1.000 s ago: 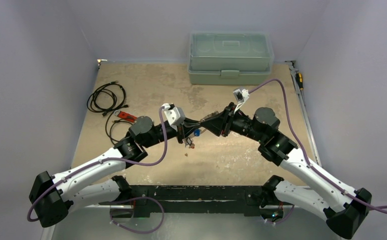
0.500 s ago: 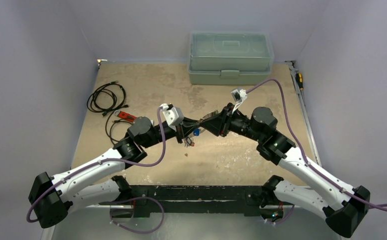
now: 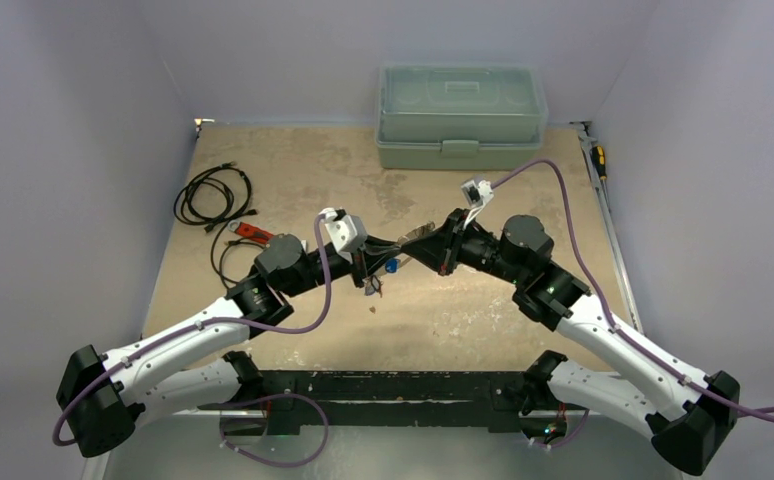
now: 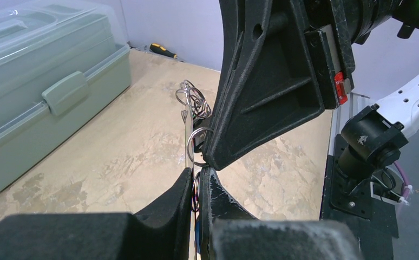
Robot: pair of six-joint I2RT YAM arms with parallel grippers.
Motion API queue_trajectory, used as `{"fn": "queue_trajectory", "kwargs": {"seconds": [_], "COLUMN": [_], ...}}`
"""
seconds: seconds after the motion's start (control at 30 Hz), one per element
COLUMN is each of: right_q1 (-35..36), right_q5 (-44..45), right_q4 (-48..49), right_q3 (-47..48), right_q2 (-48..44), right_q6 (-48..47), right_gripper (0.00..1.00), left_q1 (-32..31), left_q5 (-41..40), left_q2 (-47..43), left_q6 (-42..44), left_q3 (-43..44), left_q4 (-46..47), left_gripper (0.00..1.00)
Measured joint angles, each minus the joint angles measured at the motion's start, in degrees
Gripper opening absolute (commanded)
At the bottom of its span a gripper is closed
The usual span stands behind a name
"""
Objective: Put the keys on the keyring
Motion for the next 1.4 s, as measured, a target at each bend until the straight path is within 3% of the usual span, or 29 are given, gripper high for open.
{"fn": "queue_trajectory", "kwargs": {"seconds": [0.17, 0.37, 0.57, 0.93, 1.07, 1.17, 1.4], "right_q1": [0.0, 0.1, 0.3, 0.4, 0.4, 0.3, 0.2], "right_q5": [0.4, 0.7, 0.6, -1.5, -3.1, -3.8, -6.2], "right_q4": [-0.7, -9.4, -20.5, -33.8, -36.2, -38.4, -42.4], "right_q3": [0.0, 3.9, 12.2, 18.4, 19.2, 19.3, 19.3], "right_q2": [-0.1, 0.3, 4.2, 9.0, 10.5, 11.4, 12.7], "right_q6": [-0.5, -2.9, -5.3, -7.4, -8.1, -8.8, -9.4], "right_gripper": [0.0, 0.0, 0.0, 0.0, 0.0, 0.0, 0.0], "left_q1": [0.0, -0.2, -0.3, -3.4, -4.7, -5.6, -7.7], "left_q5": [0.0, 1.1, 2.0, 0.7, -0.4, -0.9, -1.4], "left_q2": [0.0, -0.3, -0.7, -0.6, -0.9, -2.2, -7.6], "left_q6": [0.3, 2.4, 7.4, 20.3, 25.2, 29.6, 36.7], "left_q3": [0.0, 0.2, 2.2, 4.0, 4.1, 4.0, 2.6], "left_q4": [-0.5, -3.1, -7.0, -16.5, -19.1, -21.0, -21.2], "left_gripper": [0.0, 0.0, 0.0, 0.01, 0.28, 0.43, 0.56]}}
